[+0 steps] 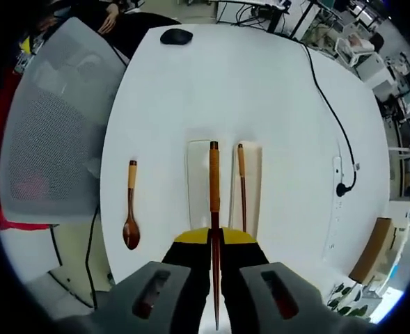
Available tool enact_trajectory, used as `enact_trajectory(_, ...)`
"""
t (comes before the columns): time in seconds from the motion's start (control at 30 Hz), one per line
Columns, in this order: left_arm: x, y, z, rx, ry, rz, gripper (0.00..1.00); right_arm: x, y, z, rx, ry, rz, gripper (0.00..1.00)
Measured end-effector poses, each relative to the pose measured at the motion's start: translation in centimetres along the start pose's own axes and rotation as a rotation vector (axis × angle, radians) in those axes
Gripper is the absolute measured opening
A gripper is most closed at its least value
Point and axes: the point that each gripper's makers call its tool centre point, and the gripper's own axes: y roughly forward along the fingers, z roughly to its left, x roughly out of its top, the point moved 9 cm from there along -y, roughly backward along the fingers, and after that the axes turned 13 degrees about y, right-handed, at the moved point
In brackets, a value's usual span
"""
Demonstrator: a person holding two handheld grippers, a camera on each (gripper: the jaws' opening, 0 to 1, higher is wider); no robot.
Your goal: Arrange the utensils inside the cutlery case until each visible utensil rests in its matching compartment.
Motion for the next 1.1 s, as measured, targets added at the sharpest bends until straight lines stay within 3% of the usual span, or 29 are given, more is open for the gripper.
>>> enact_trajectory(0.47,0.0,0.4,0.3,-0.001,0.003,0.015,0.75,0.8,-0.3,-1.5,-0.005,0.004,-0.013,0.00)
enact_trajectory(0.57,0.0,0.4,0.4,0.003,-0.002,0.015,0.75,1.2,-0.6,-2.1,-0.009,0.028,-0.049,0.00)
enact_trajectory(1.1,-0.1,1.0,0.4,0.001,-0.020,0.019,0.76,2.0,0.0,-3.2,0.013,0.041,-0.055,0.00)
